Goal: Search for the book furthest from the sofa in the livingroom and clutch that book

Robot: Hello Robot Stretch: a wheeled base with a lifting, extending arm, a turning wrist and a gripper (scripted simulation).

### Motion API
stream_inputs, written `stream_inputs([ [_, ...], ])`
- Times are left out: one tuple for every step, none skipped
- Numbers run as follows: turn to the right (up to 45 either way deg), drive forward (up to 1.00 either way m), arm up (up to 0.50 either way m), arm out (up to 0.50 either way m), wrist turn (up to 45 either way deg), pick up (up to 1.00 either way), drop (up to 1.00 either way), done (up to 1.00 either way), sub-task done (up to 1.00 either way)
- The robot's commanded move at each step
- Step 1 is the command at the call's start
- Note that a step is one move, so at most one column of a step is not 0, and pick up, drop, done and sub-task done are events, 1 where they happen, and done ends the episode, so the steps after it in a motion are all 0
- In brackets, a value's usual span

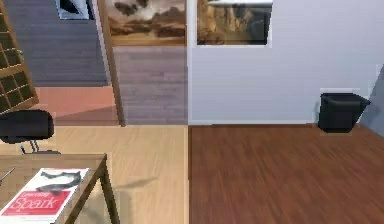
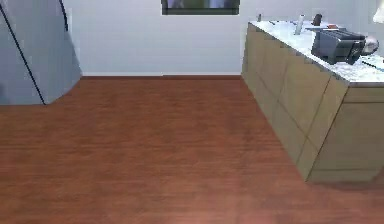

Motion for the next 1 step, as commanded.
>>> stream_inputs([
  [0.0, 1.0, 0.0, 0.0, 0.0, 0.0, 0.0, 0.0, 0.0],
])
